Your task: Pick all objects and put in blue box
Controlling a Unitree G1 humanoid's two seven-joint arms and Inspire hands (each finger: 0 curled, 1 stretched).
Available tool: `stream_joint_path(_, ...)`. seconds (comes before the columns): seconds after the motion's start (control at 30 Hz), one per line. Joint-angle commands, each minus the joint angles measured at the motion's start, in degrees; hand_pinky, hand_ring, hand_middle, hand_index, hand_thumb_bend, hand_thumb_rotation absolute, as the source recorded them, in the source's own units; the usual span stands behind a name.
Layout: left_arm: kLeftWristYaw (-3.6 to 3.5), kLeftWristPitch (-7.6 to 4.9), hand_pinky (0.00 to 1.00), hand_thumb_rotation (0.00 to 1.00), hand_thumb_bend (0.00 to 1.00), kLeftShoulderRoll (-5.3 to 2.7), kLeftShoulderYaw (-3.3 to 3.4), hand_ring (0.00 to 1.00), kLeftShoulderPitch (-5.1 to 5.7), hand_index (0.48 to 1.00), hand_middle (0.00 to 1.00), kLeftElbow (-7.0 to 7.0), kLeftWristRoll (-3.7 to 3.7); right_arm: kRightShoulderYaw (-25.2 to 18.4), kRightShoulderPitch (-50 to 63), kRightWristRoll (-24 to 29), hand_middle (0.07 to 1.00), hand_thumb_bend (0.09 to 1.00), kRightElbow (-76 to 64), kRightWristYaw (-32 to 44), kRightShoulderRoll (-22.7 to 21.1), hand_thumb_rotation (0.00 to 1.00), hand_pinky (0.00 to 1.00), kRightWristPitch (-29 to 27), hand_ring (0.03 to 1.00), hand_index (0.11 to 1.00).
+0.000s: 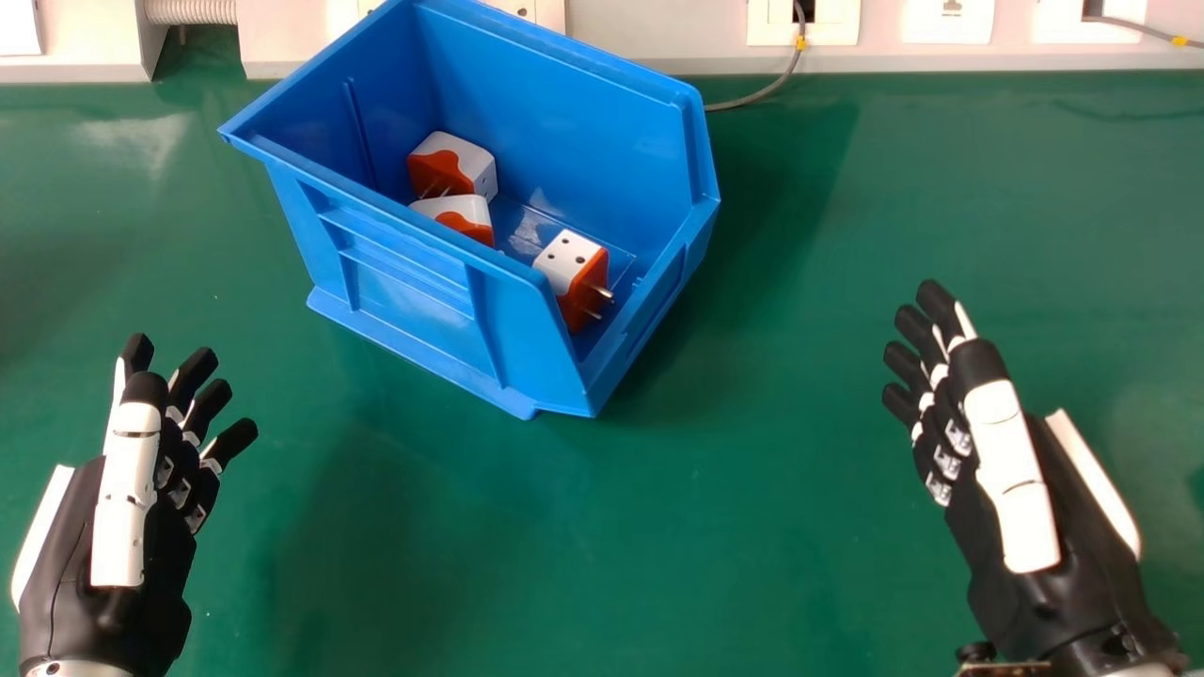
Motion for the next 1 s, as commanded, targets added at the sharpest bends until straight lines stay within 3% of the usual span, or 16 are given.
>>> stream_joint_path(0.0, -0.28, -1.24, 0.9, 0.92, 0.38, 0.21, 0.41, 0.96, -0.48, 0.955, 0.96, -0.5, -0.07, -0.8, -0.9, -1.1, 1.0, 0.399, -0.2, -0.7, -0.3, 1.0, 1.0, -2.9, 1.0, 1.0)
stream_joint_path(0.2, 0.54, -1.6, 0.9, 0.91, 0.38, 0.44, 0.31, 0.95, -0.29, 0.953, 0.95, -0.6, 1.39, -0.7, -0.9, -4.3, 1.0, 0.4, 1.0, -2.3, -0.2, 1.0, 1.0, -6.6, 1.0, 1.0)
stream_joint_path(0.37, 2.16, -1.04, 0.9, 0.91, 0.38, 0.51, 0.08, 0.95, 0.3, 0.95, 0.95, -2.01, 3.54, -1.0, -1.0, -6.7, 1.0, 0.402, 1.7, -3.8, -0.2, 1.0, 1.0, -9.0, 1.0, 1.0)
stream_joint_path(0.6, 4.2, -0.36, 0.88, 0.89, 0.39, 0.45, -0.17, 0.94, 0.73, 0.946, 0.94, -3.4, 5.45, -0.5, -1.2, -10.0, 1.0, 0.396, 2.9, -6.0, 0.0, 1.0, 1.0, -12.1, 1.0, 1.0)
stream_joint_path(0.73, 4.83, -0.83, 0.87, 0.89, 0.39, 0.64, -0.2, 0.93, 0.52, 0.946, 0.94, -2.81, 6.21, -0.3, -1.3, -10.5, 1.0, 0.391, 3.0, -6.2, 0.0, 1.0, 1.0, -13.1, 1.0, 1.0)
stream_joint_path(0.87, 5.49, -1.68, 0.87, 0.89, 0.4, 0.74, -0.24, 0.93, 0.14, 0.951, 0.94, -1.97, 7.78, 0.0, -1.5, -11.2, 1.0, 0.389, 3.4, -6.4, 0.0, 1.0, 1.0, -14.0, 1.0, 1.0)
stream_joint_path(0.97, 5.39, -3.02, 0.87, 0.89, 0.41, 0.89, -0.28, 0.93, -0.1, 0.953, 0.94, -0.83, 8.71, 0.2, -1.4, -12.1, 1.0, 0.389, 3.5, -6.7, -0.1, 1.0, 1.0, -14.4, 1.0, 1.0)
